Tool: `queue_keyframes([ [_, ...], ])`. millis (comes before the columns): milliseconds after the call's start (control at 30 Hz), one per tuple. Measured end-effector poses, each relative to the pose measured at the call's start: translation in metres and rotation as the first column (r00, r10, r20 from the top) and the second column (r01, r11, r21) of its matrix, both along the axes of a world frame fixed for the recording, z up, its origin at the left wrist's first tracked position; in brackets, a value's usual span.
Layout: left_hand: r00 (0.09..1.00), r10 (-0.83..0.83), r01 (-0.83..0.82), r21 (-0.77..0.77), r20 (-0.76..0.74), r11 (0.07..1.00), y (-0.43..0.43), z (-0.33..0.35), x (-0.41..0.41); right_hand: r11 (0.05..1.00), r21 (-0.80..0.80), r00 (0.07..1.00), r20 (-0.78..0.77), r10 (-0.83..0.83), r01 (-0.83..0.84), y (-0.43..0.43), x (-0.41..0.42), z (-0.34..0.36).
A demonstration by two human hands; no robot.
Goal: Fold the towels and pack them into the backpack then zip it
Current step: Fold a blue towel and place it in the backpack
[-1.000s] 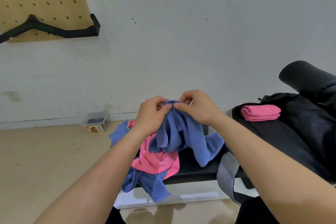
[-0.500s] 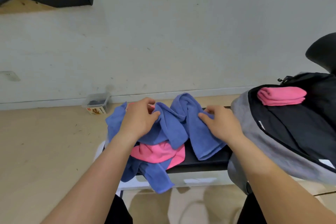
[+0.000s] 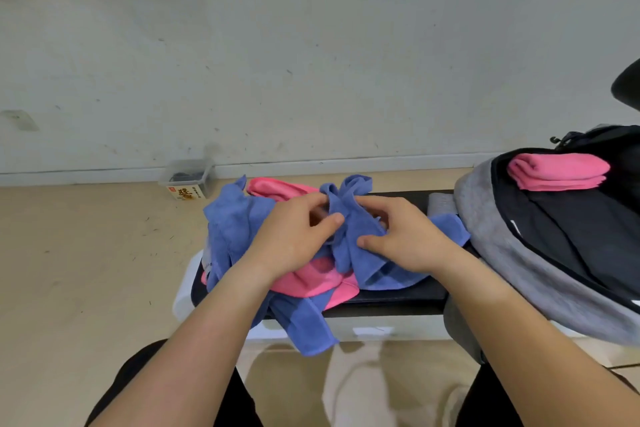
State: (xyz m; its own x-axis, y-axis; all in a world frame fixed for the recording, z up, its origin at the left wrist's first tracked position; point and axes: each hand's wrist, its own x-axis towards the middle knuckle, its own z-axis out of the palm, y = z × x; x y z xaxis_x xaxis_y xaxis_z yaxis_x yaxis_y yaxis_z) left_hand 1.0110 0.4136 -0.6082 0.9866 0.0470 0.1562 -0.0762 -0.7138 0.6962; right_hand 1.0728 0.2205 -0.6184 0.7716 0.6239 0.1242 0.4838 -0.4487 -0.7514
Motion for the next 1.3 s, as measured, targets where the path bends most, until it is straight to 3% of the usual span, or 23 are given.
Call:
queue_keyframes([
  [100,0.989,-0.132,0.133,0.012,-0.063,0.991,0.003,-0.005,-0.003,0.999,0.047,0.999,-0.046,-0.019,0.021,-0.004,0.002,-0.002],
  [200,0.984,-0.156,0.158,0.020,-0.090,0.987,0.008,-0.005,-0.005,0.998,0.065,0.996,-0.092,0.005,0.001,-0.009,0.006,-0.007],
  [400,0.994,0.099,-0.102,0.055,0.056,0.993,0.006,-0.001,-0.006,0.979,0.151,0.985,-0.120,-0.122,0.140,-0.014,0.006,-0.003],
  [533,0.990,0.125,-0.127,0.035,0.072,0.991,0.002,0.001,-0.008,0.980,0.128,0.985,-0.108,-0.136,0.150,-0.011,0.003,-0.003],
  [867,0.995,-0.021,0.049,-0.290,0.099,0.956,-0.021,0.007,-0.014,0.984,0.164,0.997,-0.028,-0.067,0.070,-0.009,-0.008,0.007],
  [967,0.996,-0.030,0.055,-0.290,0.088,0.955,-0.021,0.008,-0.014,0.981,0.191,0.997,-0.066,-0.033,0.045,-0.011,-0.012,0.012],
  [1167,0.995,-0.011,0.039,-0.271,0.103,0.962,-0.019,0.008,-0.012,0.918,0.320,0.954,-0.258,-0.156,0.236,-0.012,-0.014,0.013],
  [1300,0.991,0.027,0.008,-0.257,0.134,0.966,-0.021,0.007,-0.010,0.898,0.368,0.944,-0.302,-0.131,0.242,-0.012,-0.018,0.017],
])
